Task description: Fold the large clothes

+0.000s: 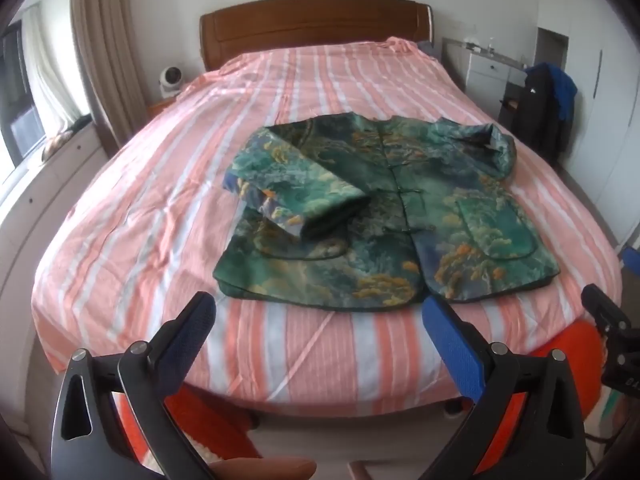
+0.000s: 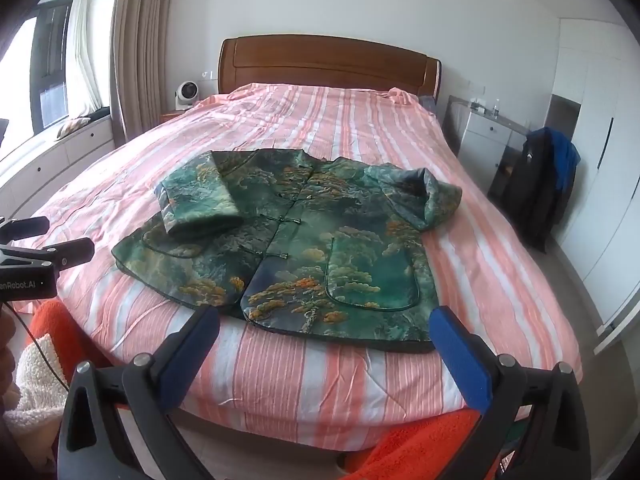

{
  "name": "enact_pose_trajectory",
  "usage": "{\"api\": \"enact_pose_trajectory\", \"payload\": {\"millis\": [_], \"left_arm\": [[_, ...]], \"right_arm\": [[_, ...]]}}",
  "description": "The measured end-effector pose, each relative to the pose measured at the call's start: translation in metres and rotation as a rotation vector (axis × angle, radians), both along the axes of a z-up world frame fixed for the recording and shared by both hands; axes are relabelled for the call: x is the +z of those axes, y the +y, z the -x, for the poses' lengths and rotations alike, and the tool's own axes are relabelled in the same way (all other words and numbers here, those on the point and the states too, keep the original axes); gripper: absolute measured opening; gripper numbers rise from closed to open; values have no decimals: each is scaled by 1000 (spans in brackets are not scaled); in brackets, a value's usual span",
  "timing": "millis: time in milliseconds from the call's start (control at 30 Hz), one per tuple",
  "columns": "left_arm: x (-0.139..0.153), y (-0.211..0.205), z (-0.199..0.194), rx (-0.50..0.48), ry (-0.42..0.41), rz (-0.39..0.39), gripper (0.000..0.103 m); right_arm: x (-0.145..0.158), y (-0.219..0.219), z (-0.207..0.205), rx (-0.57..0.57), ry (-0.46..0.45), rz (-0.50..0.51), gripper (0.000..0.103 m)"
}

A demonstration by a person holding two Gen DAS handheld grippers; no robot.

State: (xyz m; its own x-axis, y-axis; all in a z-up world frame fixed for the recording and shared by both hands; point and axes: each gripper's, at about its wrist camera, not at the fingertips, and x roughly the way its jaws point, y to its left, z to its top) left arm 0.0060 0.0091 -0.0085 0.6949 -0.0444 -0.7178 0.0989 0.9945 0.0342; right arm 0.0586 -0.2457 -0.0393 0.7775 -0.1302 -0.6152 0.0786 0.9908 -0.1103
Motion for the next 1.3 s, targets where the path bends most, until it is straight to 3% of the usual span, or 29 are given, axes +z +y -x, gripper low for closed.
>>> {"api": "enact_pose_trajectory", "payload": {"millis": [733, 1300], "left_arm": [[-14, -9, -2, 15, 22, -46, 103], [-14, -6, -1, 8, 34, -38, 103]], "right_arm": [[-6, -8, -3, -47, 9, -17, 103], [-5, -13, -1, -92, -1, -7, 103]]}}
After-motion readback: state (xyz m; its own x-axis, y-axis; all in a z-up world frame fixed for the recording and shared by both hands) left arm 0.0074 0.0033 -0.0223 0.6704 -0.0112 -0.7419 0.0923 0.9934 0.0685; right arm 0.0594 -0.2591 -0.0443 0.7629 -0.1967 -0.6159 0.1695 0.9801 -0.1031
